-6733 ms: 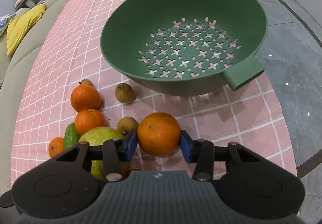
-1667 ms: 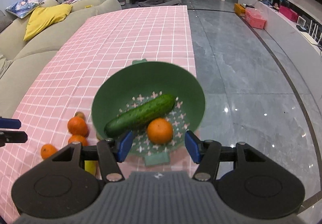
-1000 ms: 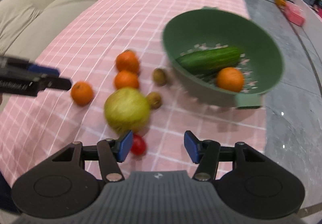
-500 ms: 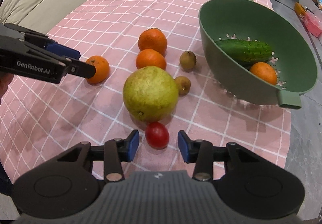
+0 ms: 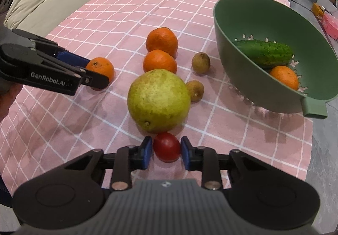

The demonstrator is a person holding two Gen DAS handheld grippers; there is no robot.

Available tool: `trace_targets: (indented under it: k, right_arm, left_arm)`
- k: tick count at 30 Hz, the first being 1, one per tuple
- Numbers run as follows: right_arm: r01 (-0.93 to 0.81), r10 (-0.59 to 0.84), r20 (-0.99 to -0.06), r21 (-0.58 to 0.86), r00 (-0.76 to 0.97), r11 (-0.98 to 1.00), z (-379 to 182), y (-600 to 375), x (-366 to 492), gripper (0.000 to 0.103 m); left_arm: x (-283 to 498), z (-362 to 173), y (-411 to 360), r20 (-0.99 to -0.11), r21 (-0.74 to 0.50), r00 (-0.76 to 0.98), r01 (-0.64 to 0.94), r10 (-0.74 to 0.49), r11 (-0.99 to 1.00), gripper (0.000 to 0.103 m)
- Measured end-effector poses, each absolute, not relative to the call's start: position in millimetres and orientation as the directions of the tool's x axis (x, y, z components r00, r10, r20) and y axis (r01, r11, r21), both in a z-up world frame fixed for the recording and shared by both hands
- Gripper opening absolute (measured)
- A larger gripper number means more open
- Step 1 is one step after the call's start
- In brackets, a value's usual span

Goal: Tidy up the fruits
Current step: 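Grasp a mandarin with the left tool while the right tool grasps the cherry tomato, then carry the mandarin and tomato over the colander with both tools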

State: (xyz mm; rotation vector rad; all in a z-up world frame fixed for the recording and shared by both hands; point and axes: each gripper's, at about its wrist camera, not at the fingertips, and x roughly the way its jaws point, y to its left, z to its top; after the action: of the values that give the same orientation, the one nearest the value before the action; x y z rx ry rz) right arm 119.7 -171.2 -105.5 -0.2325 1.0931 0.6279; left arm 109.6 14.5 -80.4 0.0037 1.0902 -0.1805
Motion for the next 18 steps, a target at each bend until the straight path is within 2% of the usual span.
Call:
trace_targets:
  k: [7, 10, 18]
  right_arm:
    - [-0.581, 0.365, -0.880, 0.132, 0.304, 0.803, -106.6, -172.2, 120.3, 0.025]
    - [-0.583, 0.366, -0.880, 0.133, 0.303, 0.802, -106.5, -172.3, 120.8, 0.025]
    - [-0.582, 0.359, -0.885, 0.132, 0.295, 0.802, -105.9, -173.6, 122.2, 0.024]
  left_arm:
    - [113.3, -86.3, 12.8, -0.885, -0.077, 0.444, 0.155, -0.139, 0.985, 0.063]
    - [113.6, -86.4, 14.3, -0.883, -0.074, 0.449, 0.150, -0.135, 0.986, 0.052]
    - [111.9, -85.3, 15.4, -0.883, -0.086, 0.445, 0.157, -0.148, 0.984, 0.051]
